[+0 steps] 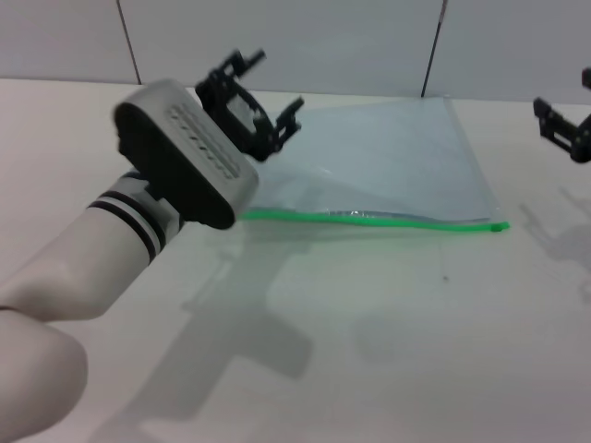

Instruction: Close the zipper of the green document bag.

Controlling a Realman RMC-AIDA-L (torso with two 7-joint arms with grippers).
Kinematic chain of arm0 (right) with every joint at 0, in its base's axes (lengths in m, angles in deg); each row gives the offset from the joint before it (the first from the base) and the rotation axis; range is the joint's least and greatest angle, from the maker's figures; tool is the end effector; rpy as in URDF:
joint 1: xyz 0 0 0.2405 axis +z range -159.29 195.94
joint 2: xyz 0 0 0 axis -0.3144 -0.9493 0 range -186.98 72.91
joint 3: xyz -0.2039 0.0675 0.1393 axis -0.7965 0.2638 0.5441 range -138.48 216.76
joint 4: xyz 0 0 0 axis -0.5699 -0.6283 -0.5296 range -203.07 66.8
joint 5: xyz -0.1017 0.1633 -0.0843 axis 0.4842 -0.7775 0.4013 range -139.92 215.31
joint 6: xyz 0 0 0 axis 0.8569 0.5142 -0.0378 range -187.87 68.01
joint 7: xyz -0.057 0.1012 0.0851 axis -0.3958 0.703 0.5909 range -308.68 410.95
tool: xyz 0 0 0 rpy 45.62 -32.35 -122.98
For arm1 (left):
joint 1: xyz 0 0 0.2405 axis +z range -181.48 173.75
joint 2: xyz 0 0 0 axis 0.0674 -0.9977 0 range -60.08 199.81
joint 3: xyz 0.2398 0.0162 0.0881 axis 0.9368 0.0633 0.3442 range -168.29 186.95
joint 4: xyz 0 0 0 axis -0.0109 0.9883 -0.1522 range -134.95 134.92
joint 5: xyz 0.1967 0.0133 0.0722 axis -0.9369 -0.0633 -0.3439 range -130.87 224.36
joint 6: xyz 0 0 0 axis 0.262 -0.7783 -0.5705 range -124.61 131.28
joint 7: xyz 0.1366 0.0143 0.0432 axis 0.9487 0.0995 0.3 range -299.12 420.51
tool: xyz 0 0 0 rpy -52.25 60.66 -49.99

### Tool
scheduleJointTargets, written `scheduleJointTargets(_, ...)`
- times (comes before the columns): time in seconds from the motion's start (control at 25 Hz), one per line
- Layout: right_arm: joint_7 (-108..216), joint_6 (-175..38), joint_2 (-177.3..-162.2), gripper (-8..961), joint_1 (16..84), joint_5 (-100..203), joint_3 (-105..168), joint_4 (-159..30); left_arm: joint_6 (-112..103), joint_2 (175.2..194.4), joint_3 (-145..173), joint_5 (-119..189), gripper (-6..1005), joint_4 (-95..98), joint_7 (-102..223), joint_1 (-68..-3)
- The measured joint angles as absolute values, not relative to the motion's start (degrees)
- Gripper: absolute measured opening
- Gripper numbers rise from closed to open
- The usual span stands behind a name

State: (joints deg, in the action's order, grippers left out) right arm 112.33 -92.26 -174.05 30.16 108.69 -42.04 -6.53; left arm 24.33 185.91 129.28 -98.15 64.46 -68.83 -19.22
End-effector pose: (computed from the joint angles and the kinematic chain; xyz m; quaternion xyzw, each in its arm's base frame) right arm 0.2664 0.3739 0.0400 -0.8409 0.1245 0.1533 0.5039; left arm -0.1793 0.3602 -0.0448 -0.8138 0.0709 -0.1101 0.5662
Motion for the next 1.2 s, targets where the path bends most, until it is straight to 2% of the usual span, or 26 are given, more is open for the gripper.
scheduleJointTargets(0.08,106.2,-92.8,-174.08,666,29.3,99.3,-44.1,-6.6,28.6,186.00,129.8,-97.8,683,63.9,-70.9,-18.9)
scheduleJointTargets(0.12,103.2,-93.4,-174.10,692,29.0,94.7,-45.1,-7.0,31.9,186.09,130.0,-97.7,698,63.2,-72.8,-18.6)
scheduleJointTargets(0.2,97.1,-95.4,-174.13,691,28.6,86.0,-46.8,-8.4,39.3,186.08,130.9,-97.6,728,61.4,-79.0,-18.3)
scheduleJointTargets(0.52,71.1,-101.0,-174.28,688,27.9,54.8,-55.9,-15.1,46.5,185.91,131.4,-94.9,847,58.8,-87.7,-17.8)
scheduleJointTargets(0.8,63.1,-105.0,-174.02,688,29.3,41.2,-59.7,-20.1,46.6,185.99,131.5,-93.5,847,58.7,-90.8,-17.3)
scheduleJointTargets(1.2,63.2,-110.8,-174.02,688,31.3,37.5,-59.8,-26.1,46.8,186.08,130.9,-89.4,847,58.5,-90.8,-16.8)
